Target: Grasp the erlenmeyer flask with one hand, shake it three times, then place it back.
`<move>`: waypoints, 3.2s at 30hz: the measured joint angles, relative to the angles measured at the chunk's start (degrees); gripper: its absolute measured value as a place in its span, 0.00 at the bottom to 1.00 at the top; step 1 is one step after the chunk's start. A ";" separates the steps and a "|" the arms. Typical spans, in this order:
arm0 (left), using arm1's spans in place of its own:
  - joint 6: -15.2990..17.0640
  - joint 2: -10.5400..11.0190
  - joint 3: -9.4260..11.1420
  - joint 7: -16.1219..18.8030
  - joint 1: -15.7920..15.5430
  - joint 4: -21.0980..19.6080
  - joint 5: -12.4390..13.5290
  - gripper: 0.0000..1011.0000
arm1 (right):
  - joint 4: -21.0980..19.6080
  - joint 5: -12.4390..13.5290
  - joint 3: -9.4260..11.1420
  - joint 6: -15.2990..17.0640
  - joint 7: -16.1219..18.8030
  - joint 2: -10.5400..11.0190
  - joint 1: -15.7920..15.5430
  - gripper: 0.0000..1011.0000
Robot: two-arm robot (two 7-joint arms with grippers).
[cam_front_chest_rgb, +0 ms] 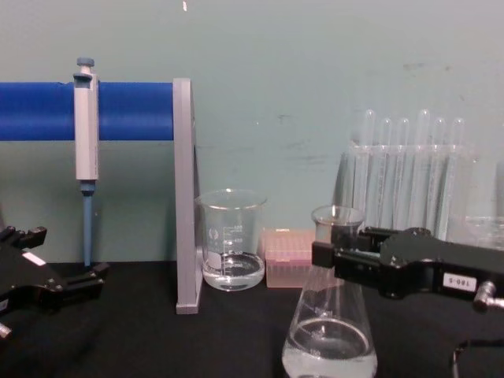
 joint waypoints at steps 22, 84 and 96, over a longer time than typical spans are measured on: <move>0.00 0.00 0.00 0.00 0.00 0.00 0.00 0.99 | 3.23 -1.11 -0.75 -3.49 2.19 -0.35 0.55 0.45; 0.00 0.00 0.00 0.00 0.00 0.00 0.00 0.99 | 5.31 0.43 -1.02 -1.50 3.20 -1.00 1.16 0.45; 0.00 0.00 0.00 0.00 0.00 0.00 0.00 0.99 | 5.29 0.43 -1.02 -1.55 3.20 -1.01 1.16 0.68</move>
